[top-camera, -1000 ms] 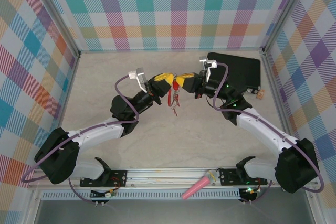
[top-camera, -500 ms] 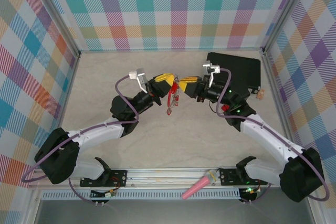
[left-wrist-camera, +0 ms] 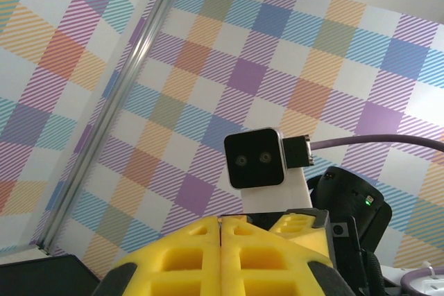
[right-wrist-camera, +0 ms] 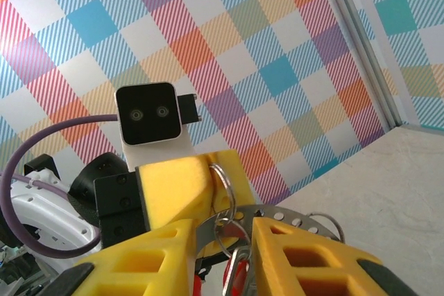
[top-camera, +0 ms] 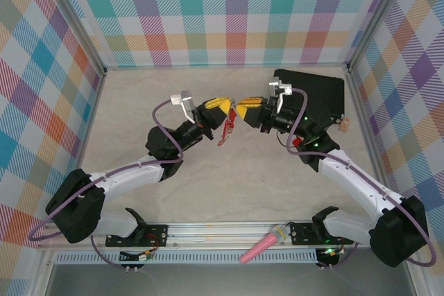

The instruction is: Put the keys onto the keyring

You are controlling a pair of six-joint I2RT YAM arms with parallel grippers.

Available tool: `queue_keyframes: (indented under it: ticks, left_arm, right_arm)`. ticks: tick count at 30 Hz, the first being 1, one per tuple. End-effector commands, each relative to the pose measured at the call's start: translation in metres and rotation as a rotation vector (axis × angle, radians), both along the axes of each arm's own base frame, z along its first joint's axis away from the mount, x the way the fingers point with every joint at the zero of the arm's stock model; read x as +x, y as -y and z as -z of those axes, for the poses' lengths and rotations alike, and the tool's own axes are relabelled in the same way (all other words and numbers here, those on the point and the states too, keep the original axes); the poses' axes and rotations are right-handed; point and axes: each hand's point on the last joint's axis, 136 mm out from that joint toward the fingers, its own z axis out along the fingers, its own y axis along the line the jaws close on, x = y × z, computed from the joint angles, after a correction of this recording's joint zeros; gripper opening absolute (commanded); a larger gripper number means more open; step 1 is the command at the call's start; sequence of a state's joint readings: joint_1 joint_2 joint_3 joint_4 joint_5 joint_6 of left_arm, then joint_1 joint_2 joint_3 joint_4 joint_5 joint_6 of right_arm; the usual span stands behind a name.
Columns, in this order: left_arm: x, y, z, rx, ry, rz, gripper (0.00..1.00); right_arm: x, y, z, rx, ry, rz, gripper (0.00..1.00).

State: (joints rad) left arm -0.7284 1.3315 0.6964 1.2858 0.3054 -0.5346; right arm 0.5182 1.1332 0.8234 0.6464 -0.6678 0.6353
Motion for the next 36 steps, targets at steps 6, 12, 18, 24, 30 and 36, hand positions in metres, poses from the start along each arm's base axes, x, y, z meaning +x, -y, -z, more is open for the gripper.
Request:
queue_keyframes:
  ticks: [6, 12, 18, 24, 30, 36]
  left_arm:
    - [-0.012, -0.001, -0.016, -0.041, 0.052, 0.034, 0.0]
    - [-0.011, -0.001, -0.015, -0.039, 0.047, 0.034, 0.0]
    - [-0.011, 0.0, -0.016, -0.042, 0.049, 0.035, 0.0]
    - [-0.008, 0.002, -0.011, -0.034, 0.035, 0.041, 0.0]
    - [-0.005, 0.003, -0.007, -0.033, 0.016, 0.033, 0.03]
    - [-0.001, -0.007, -0.004, -0.035, 0.004, 0.014, 0.26]
  right_arm:
    - [-0.004, -0.006, -0.024, 0.031, 0.07, -0.06, 0.27]
    - [-0.005, -0.008, -0.024, 0.029, 0.073, -0.077, 0.23]
    - [-0.005, -0.01, -0.019, 0.019, 0.062, -0.087, 0.16]
    - [-0.009, -0.008, -0.022, 0.019, 0.084, -0.089, 0.05]
    - [-0.01, -0.006, -0.02, -0.006, 0.087, -0.074, 0.0]
    - [-0.011, -0.002, -0.006, -0.076, 0.079, -0.042, 0.0]
